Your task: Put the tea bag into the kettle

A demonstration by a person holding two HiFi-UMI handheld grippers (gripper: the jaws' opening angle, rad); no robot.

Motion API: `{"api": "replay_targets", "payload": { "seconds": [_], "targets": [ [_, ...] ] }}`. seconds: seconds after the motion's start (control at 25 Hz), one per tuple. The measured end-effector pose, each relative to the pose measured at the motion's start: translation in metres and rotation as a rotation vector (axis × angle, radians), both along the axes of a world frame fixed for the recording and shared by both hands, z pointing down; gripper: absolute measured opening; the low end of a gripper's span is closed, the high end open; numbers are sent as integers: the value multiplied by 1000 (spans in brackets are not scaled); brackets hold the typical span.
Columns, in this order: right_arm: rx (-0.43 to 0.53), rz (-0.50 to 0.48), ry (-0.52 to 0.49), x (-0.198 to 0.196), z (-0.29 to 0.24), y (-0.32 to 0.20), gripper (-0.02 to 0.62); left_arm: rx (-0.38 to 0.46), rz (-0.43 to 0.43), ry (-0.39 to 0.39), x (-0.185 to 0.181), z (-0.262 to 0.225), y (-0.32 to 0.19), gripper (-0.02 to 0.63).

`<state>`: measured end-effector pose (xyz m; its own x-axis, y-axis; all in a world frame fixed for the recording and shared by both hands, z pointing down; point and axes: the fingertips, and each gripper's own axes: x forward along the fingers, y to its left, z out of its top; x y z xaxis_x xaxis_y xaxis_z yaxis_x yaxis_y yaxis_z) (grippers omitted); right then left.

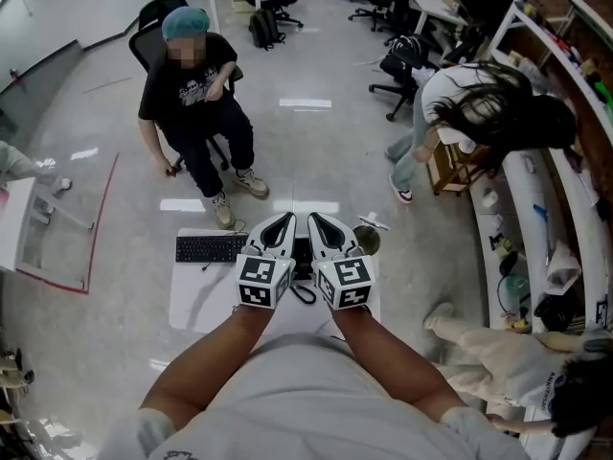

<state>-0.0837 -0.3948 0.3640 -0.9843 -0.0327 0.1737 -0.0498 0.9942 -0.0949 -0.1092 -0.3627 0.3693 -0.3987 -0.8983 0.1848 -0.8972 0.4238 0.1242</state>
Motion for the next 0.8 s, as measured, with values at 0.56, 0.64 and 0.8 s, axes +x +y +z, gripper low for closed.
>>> {"api": "replay_targets", "payload": {
  "seconds": [0.56, 0.64, 0.8],
  "targets": [
    [2, 1, -1, -28, -5, 8, 9, 26, -9, 16, -25, -6, 9, 8],
    [2, 4, -1, -30, -7, 7, 9, 25, -6, 15, -27, -7, 9, 8],
    [3, 11, 1, -31, -5, 4, 9, 26, 2, 12, -28, -6, 6, 8]
  ]
}}
